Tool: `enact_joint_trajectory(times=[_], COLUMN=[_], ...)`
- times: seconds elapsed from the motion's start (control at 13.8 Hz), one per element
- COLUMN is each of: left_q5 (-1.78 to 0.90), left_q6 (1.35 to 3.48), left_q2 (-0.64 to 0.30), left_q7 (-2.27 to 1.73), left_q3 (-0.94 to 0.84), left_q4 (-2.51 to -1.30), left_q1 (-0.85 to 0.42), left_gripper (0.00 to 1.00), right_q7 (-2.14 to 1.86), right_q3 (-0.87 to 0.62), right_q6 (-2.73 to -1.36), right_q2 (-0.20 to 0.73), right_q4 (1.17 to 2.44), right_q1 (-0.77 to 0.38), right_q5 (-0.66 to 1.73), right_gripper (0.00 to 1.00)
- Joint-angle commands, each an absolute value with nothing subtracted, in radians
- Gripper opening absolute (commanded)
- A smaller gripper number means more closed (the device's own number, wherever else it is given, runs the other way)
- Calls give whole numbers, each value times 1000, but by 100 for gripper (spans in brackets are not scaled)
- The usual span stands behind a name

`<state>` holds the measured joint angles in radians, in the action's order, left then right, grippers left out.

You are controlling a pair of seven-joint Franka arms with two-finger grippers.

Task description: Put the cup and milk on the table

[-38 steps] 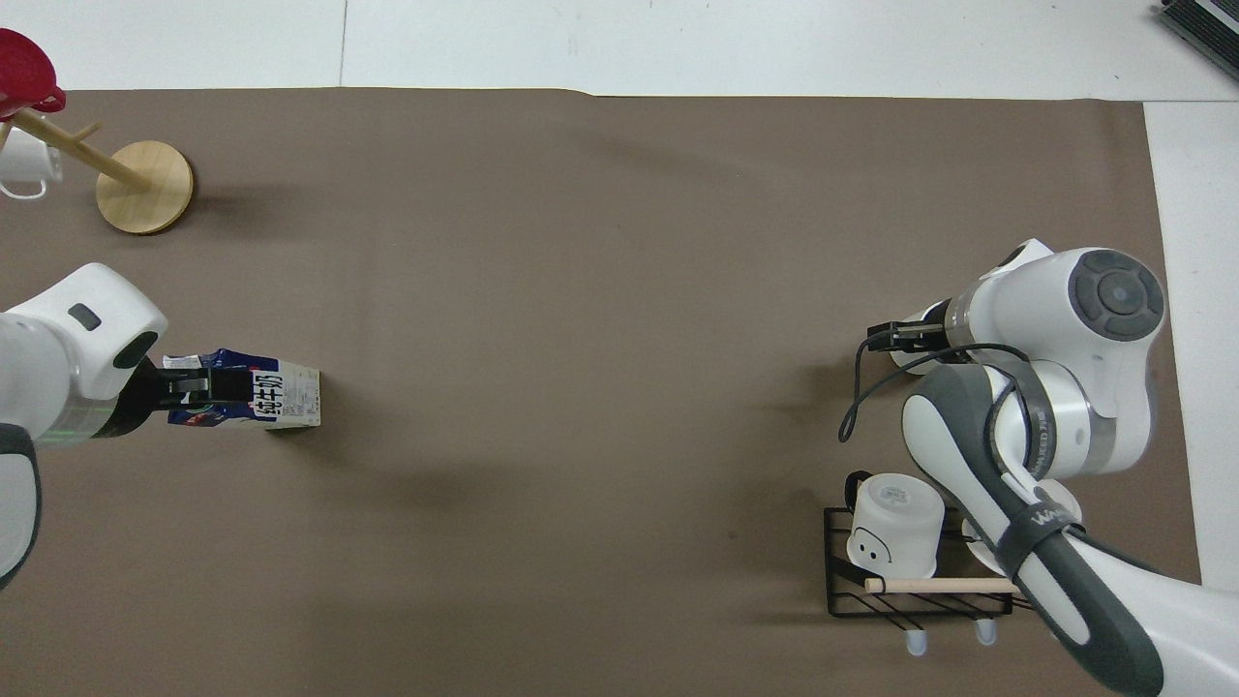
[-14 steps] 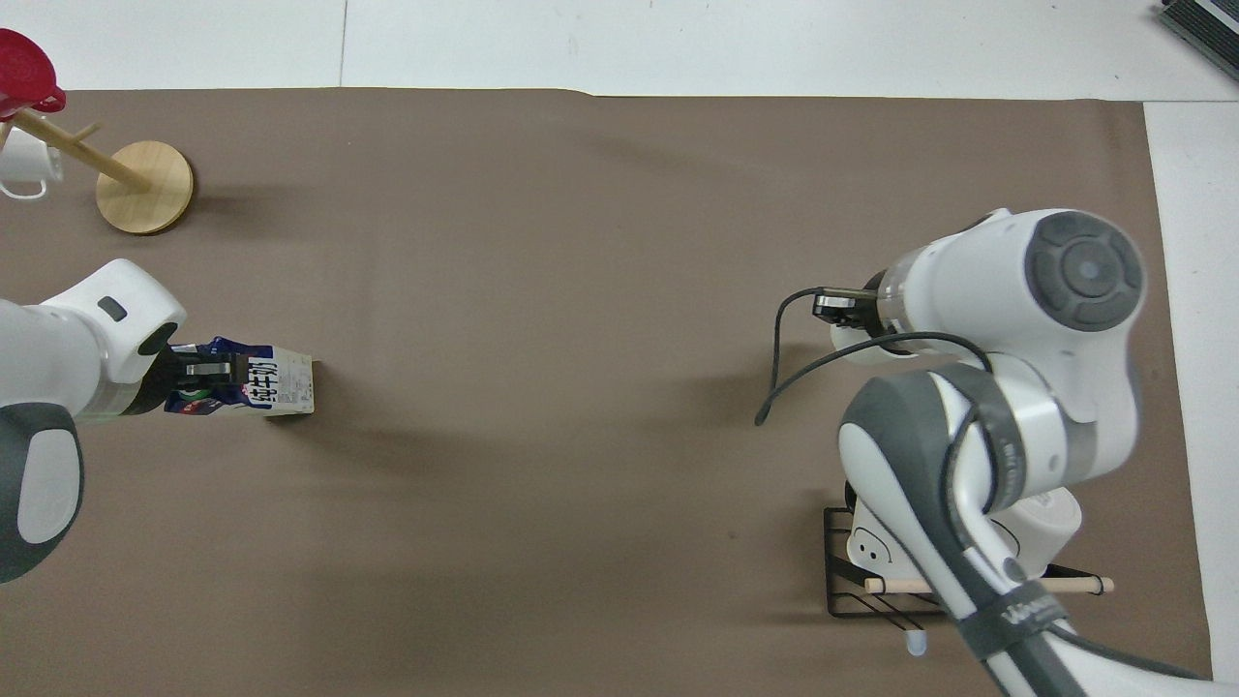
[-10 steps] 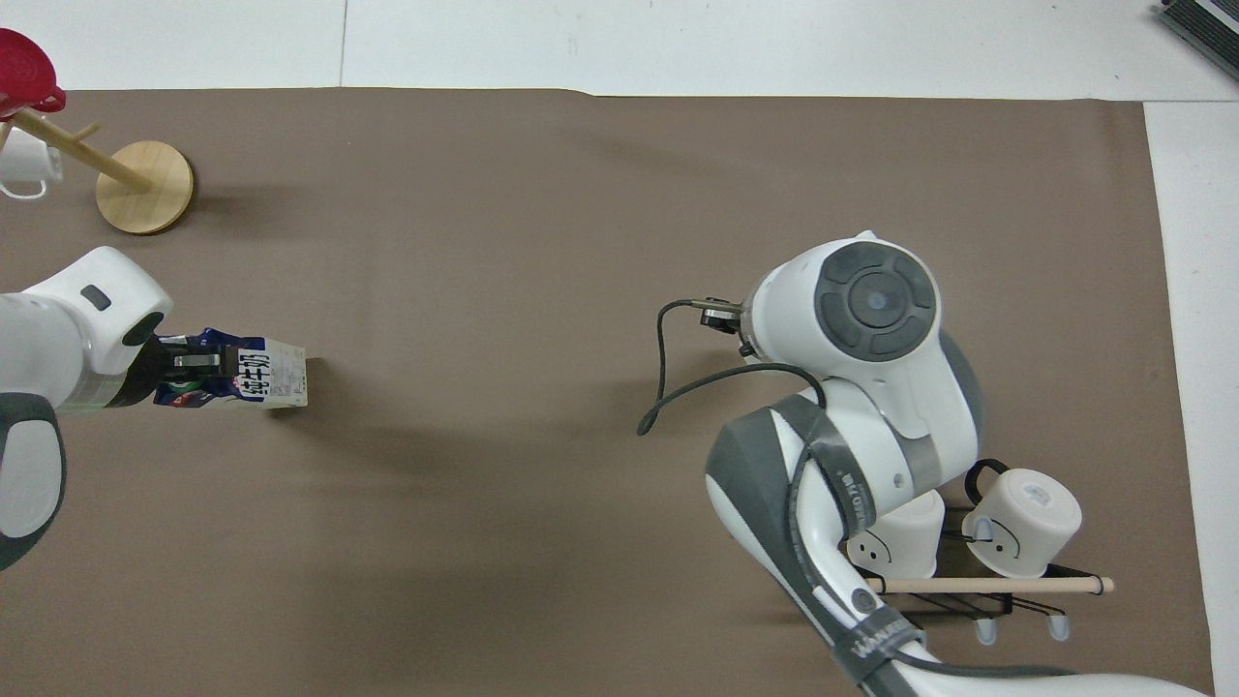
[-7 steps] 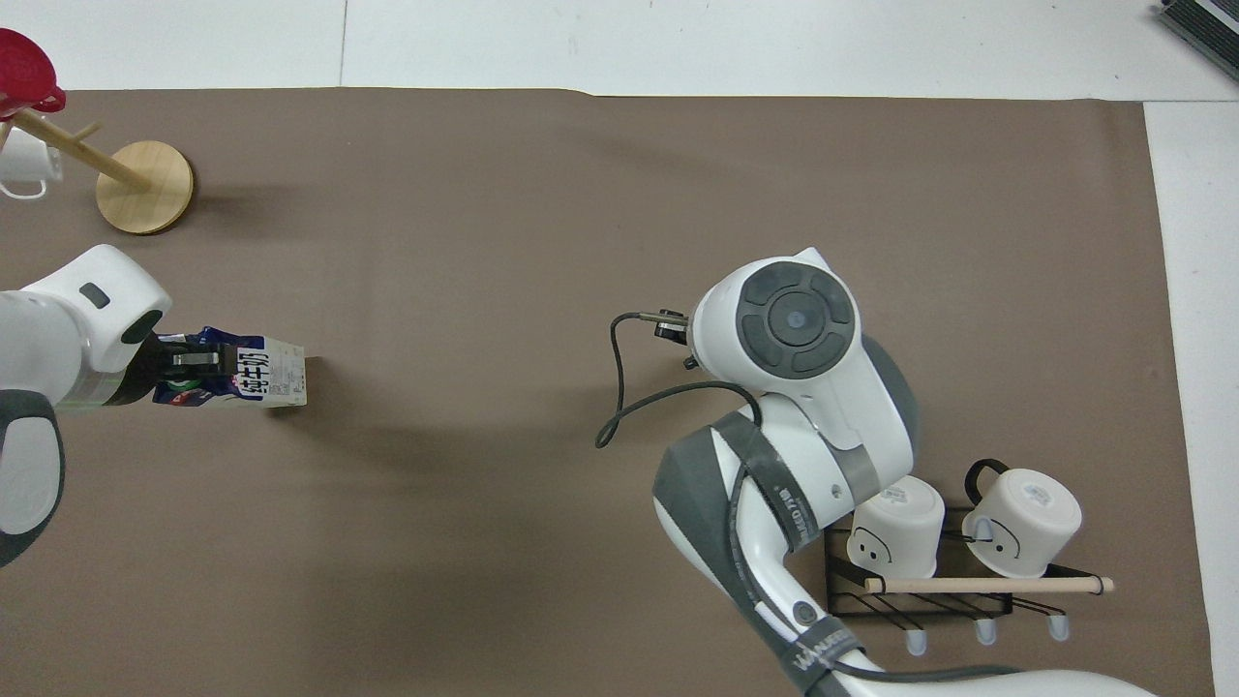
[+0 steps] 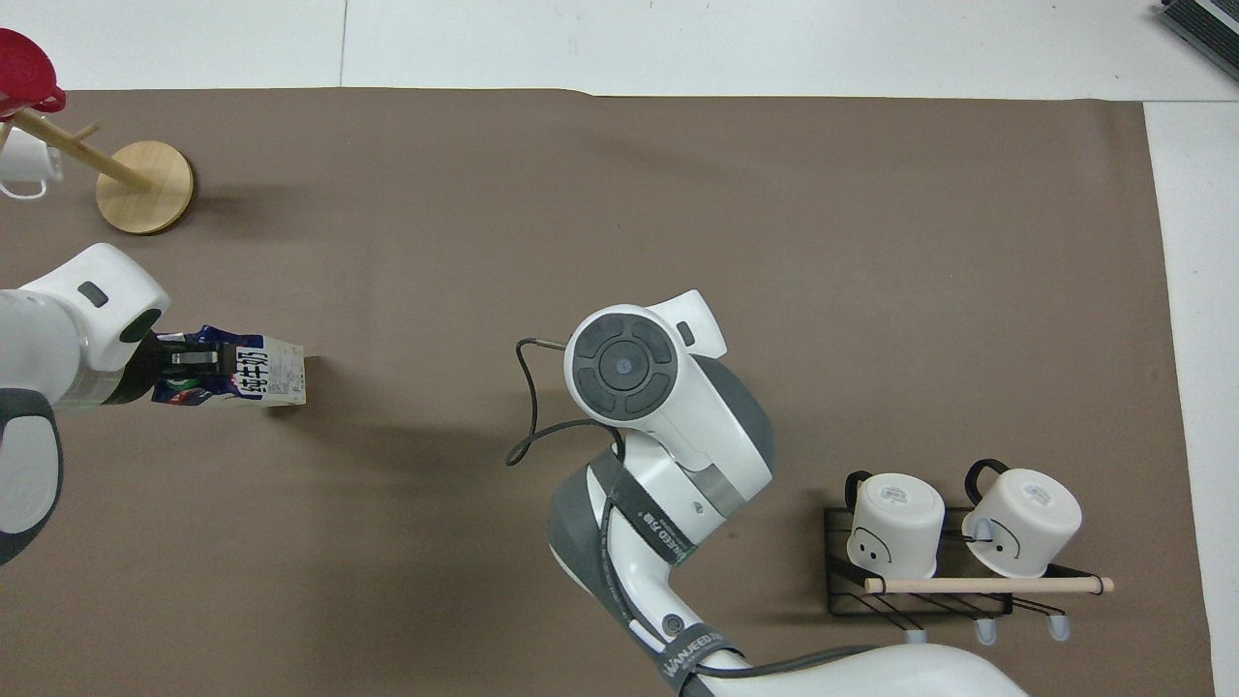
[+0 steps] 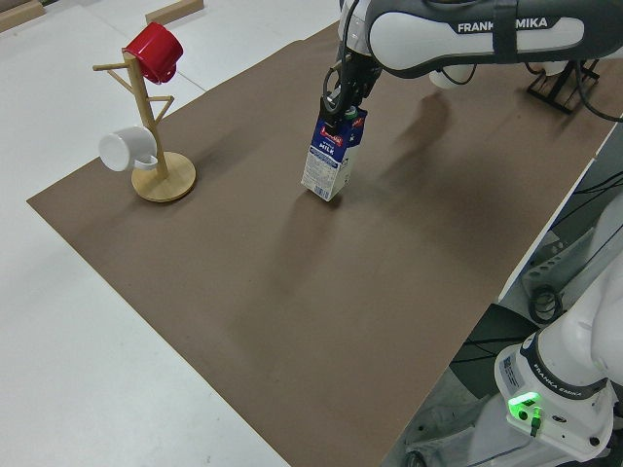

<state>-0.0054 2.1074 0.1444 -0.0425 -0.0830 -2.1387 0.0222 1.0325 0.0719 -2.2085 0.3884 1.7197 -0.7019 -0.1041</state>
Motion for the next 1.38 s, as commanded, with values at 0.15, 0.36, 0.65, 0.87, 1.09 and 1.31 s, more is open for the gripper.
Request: enact_joint_trajectory(times=[0.15, 0.36, 0.65, 0.87, 1.09, 1.31], left_q5=[-14, -14, -14, -14, -14, -14], left_q6=[2085, 2085, 2082, 2082, 2082, 2080], left_q2=[137, 137, 137, 135, 137, 133], left_q7=[-21, -21, -21, -21, -21, -21], left_q3=[-89, -87, -87, -87, -87, -87], left_q4=[-2118, -2118, -2118, -2117, -2117, -2112], left_q1=[37, 38, 38, 38, 38, 38], left_gripper=[51, 51, 51, 51, 51, 51], right_q7=[1092, 1112, 1111, 1109, 1109, 1106], right_q3=[75, 75, 74, 74, 74, 74], right_q6=[-2246, -2275, -2296, -2329, -2329, -2324], right_q2=[433, 454, 454, 449, 449, 449], right_q4=[1690, 1692, 1703, 1744, 1746, 1741], right_q1=[-729, -747, -742, -742, -741, -739], right_q5=[-127, -135, -146, -141, -135, -138], right_gripper=[0, 0, 0, 0, 8, 100])
